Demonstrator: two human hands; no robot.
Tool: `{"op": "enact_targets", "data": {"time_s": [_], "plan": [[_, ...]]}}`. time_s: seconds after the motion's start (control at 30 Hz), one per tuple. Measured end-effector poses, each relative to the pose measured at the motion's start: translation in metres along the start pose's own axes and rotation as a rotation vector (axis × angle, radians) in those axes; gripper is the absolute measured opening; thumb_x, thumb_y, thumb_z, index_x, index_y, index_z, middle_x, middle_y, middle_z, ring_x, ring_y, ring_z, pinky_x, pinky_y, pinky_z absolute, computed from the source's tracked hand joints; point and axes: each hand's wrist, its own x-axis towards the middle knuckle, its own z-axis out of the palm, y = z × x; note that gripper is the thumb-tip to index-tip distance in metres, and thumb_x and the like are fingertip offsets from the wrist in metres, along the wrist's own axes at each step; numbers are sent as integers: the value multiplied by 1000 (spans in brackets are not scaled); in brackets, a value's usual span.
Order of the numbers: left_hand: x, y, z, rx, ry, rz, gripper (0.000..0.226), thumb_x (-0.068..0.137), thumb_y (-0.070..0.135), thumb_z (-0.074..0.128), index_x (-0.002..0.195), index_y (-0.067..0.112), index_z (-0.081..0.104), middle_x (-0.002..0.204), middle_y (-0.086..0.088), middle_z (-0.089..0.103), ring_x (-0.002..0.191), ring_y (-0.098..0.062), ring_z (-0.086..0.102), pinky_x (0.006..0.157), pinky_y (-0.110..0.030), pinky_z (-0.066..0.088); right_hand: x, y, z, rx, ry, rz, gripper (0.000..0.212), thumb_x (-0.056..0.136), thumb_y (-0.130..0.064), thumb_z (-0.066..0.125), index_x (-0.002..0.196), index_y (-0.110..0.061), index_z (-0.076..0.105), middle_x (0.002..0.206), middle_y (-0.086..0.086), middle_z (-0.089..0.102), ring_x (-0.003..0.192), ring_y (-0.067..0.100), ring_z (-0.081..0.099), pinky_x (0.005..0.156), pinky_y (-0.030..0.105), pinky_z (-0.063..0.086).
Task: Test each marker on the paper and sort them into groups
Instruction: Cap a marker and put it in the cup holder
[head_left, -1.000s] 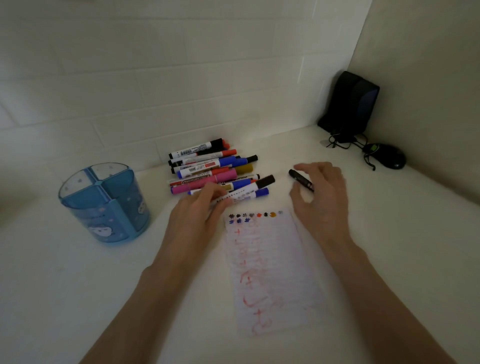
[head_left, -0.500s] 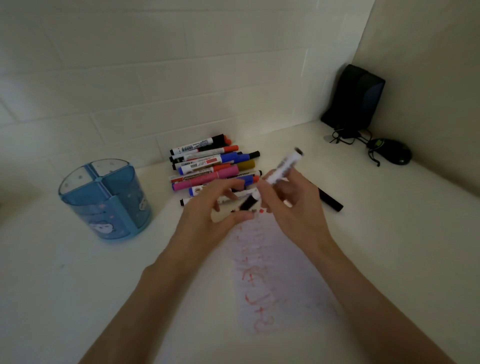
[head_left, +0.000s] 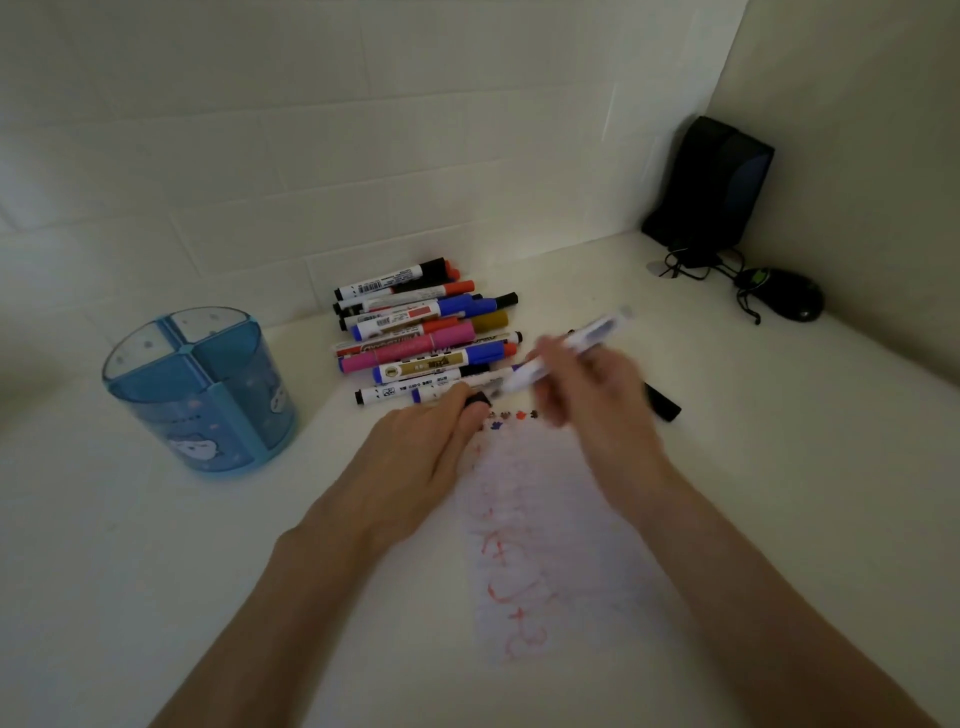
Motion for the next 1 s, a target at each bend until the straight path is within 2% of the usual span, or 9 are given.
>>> {"op": "enact_targets", "data": {"time_s": [0.1,0.17,0.27,0.33,0.43,0.57,0.8,0.9,1.0], "plan": [[-7,-16,-11,-68,49,-128,32,101,59,22,103,40,48,78,14,60,76,1,58,67,-21,44,18,-11,-38,126,271,-16,32,101,-25,62,71,-20,74,59,-3,57,51,8,44,49,19,39],[-7,-18,-16,-95,79,-116,27,103,54,25,101,43,50,85,20,60,80,4,58,70,-20,43,14,-8,-45,22,204,-11,23,101,-28,65,83,-19,77,66,2,66,54,13,53,51,21,46],[-1,-10,-10,-52,29,-38,30,102,48,30,123,38,49,100,24,57,87,11,55,72,-12,40,6,4,-30,-31,58,73,11,97,-24,72,101,-15,77,84,9,78,61,20,68,51,23,52],[-2,-9,-6,-77,-19,-33,30,102,45,35,128,38,46,113,20,58,93,7,57,76,-15,47,7,8,-22,-40,89,87,8,92,-23,80,94,-16,76,79,8,77,57,17,67,47,21,49],[-4,-8,0,-40,-89,22,28,96,56,42,118,39,48,107,24,55,90,5,57,76,-17,47,8,17,-16,-62,151,129,19,83,-28,88,81,-17,73,66,1,72,53,7,61,51,17,49],[2,-6,8,81,-107,69,51,84,74,50,120,37,55,109,25,53,92,7,52,77,-16,46,10,28,-5,-172,147,141,14,85,-17,82,79,-17,70,62,-10,71,52,-3,62,50,11,47],[0,-9,10,125,-117,74,58,84,79,45,126,39,56,112,24,57,96,3,55,82,-22,51,8,35,4,-319,188,36,29,83,-14,76,73,4,56,62,8,65,48,3,46,46,12,40],[1,-8,9,145,-124,75,59,84,79,44,127,39,55,111,23,57,95,4,52,80,-21,49,9,38,5,-357,171,31,32,82,-16,76,63,-11,51,49,-9,50,45,2,40,44,13,36],[0,-7,8,143,-122,76,54,86,74,51,127,38,57,111,22,57,95,3,53,79,-20,48,9,41,4,-364,156,21,33,82,-19,77,63,-17,50,48,-15,49,43,1,41,43,13,36]]}}
